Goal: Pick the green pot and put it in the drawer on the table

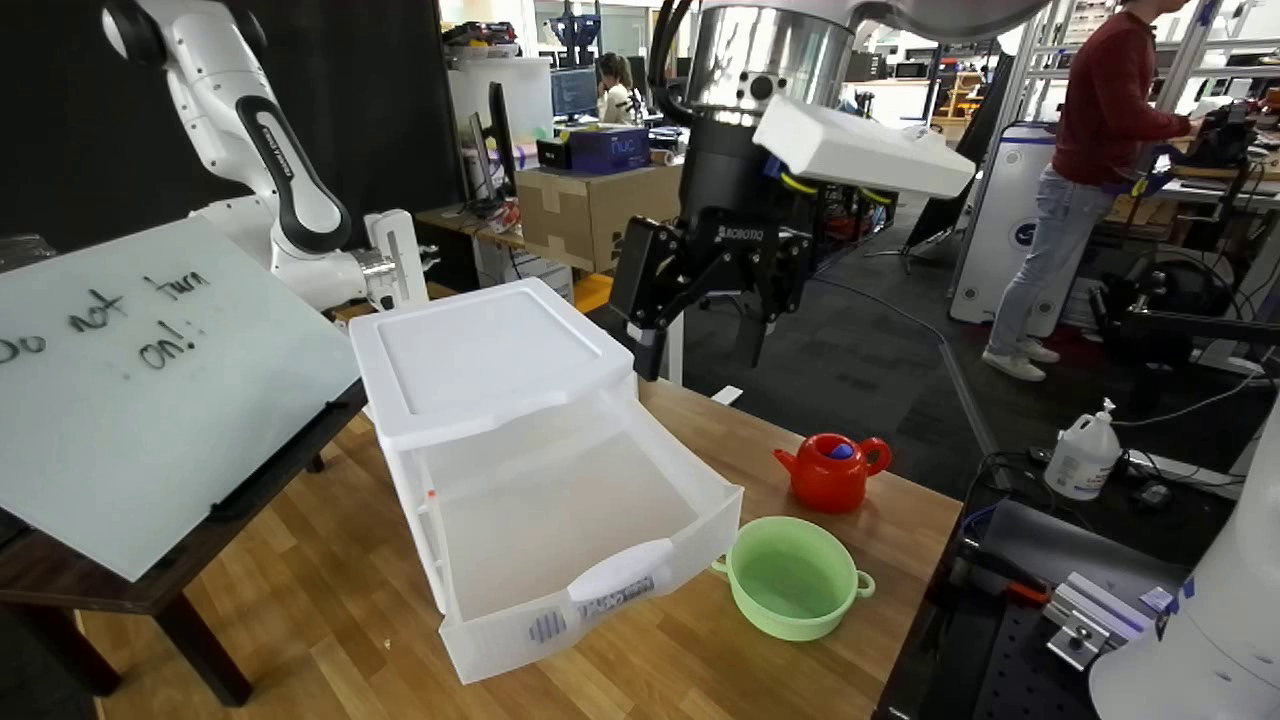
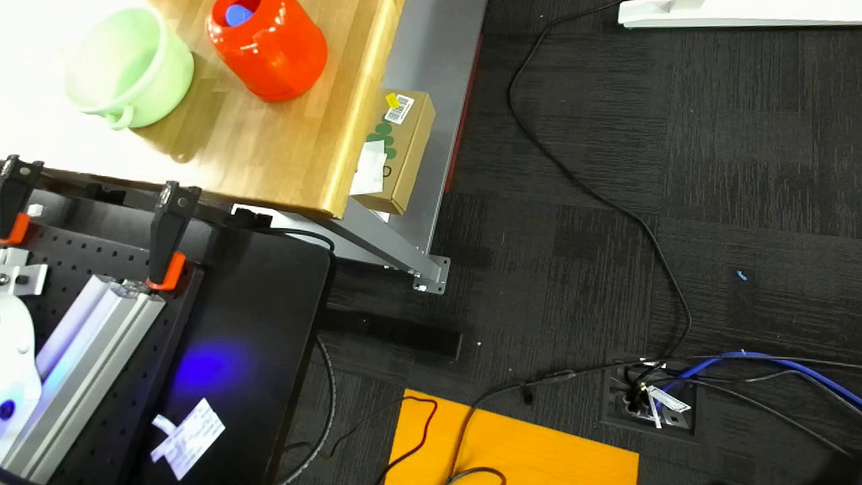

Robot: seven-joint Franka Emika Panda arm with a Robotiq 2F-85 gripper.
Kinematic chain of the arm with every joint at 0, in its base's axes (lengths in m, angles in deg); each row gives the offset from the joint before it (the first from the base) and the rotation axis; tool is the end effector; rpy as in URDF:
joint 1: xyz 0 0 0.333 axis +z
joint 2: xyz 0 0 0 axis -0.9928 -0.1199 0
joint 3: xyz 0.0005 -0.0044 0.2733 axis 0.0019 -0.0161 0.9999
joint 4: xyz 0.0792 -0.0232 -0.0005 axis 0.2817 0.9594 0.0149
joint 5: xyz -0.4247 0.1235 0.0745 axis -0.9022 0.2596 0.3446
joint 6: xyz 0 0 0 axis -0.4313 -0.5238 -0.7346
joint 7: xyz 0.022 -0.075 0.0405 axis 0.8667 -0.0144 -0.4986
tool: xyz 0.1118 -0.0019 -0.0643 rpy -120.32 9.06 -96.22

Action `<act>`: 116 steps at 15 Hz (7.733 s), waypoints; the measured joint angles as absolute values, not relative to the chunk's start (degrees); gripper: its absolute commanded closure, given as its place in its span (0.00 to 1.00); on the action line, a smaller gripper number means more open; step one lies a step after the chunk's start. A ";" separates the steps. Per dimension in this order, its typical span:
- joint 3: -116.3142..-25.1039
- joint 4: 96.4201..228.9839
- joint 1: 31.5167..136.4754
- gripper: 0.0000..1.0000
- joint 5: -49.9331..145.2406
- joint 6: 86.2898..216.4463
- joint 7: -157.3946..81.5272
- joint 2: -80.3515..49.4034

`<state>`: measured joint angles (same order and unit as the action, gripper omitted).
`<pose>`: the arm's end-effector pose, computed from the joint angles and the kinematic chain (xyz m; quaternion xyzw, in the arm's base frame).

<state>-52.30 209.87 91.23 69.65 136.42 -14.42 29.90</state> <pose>0.4474 0.2047 0.4134 -0.9846 0.1299 -0.0308 0.1125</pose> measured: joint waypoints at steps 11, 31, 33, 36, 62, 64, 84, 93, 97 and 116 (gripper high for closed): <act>-52.30 209.87 91.23 0.00 69.65 136.42 -14.42 29.90; -52.30 209.87 91.23 0.00 69.65 136.42 -14.42 29.90; -52.30 209.87 91.23 0.00 69.65 136.42 -14.42 29.90; -52.30 209.87 91.23 0.00 69.65 136.42 -14.42 29.90; -56.92 226.08 81.48 0.00 66.70 138.03 16.18 47.49; -56.92 226.32 81.48 0.00 66.75 138.23 16.29 47.83; -60.39 227.01 74.08 0.00 65.27 141.13 19.91 36.47; -63.67 221.56 74.06 0.00 65.61 143.37 22.09 23.61; -63.67 219.79 74.69 0.00 65.78 143.35 22.13 21.37; -66.58 224.16 75.26 0.00 62.24 142.08 16.49 14.04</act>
